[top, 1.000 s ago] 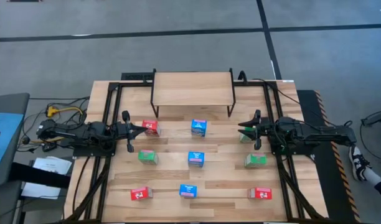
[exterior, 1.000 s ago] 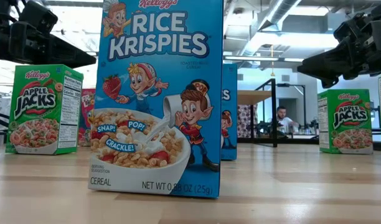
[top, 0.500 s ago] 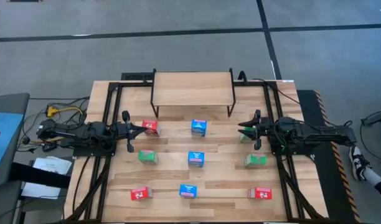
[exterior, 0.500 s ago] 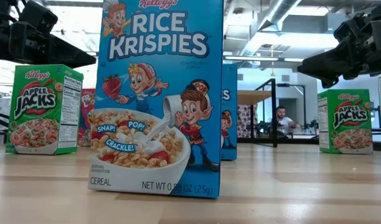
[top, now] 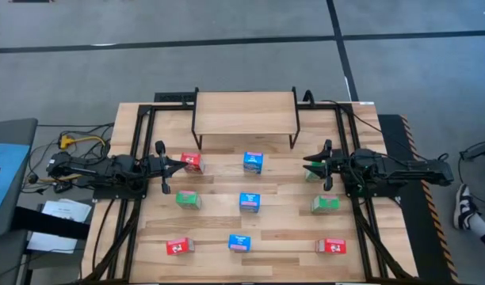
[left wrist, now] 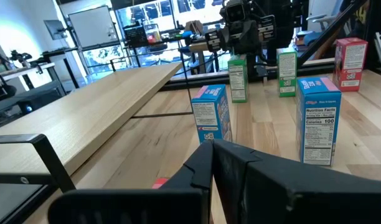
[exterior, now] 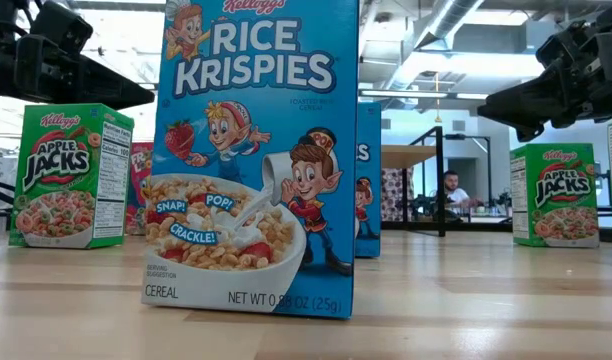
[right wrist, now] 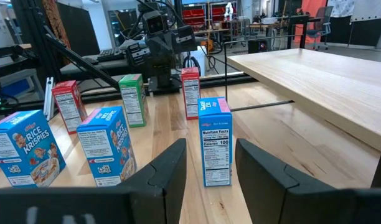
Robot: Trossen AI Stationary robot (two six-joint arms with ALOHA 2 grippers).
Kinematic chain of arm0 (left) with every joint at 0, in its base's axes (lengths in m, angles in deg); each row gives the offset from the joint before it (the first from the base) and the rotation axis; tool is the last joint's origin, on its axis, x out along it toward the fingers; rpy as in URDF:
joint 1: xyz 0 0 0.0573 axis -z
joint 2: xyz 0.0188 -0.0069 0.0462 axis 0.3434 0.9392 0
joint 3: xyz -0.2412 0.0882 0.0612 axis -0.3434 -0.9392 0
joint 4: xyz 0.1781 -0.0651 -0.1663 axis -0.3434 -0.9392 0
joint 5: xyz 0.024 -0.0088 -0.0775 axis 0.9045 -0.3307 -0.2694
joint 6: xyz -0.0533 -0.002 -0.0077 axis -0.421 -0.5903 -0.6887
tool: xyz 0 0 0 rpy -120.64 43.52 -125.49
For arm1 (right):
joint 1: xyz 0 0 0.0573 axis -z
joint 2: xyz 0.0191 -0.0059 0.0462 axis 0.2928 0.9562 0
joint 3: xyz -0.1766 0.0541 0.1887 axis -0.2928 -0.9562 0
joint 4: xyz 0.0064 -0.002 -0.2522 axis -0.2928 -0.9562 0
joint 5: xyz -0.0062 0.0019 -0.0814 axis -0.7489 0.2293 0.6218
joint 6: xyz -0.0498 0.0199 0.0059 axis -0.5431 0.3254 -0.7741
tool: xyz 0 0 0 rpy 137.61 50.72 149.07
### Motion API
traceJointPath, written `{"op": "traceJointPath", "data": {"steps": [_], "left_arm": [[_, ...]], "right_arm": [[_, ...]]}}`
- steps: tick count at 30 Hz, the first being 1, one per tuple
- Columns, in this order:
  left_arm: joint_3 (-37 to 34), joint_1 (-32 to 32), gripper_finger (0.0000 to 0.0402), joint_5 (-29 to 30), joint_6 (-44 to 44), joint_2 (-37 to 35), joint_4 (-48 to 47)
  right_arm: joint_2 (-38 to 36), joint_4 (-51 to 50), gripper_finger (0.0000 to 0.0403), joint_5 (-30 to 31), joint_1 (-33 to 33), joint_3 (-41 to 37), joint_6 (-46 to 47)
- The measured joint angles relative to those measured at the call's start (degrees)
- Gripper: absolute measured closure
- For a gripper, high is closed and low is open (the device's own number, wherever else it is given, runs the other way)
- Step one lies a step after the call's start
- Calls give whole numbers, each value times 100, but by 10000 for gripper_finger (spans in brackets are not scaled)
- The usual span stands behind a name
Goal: Stack cereal on shelf
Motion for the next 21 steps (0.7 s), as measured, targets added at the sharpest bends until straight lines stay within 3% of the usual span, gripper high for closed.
{"op": "traceJointPath", "data": {"steps": [21], "left_arm": [[-1, 0, 401, 0, -1, 2, 0]], "right_arm": [[-9, 422, 239, 4, 4, 279, 4]]}}
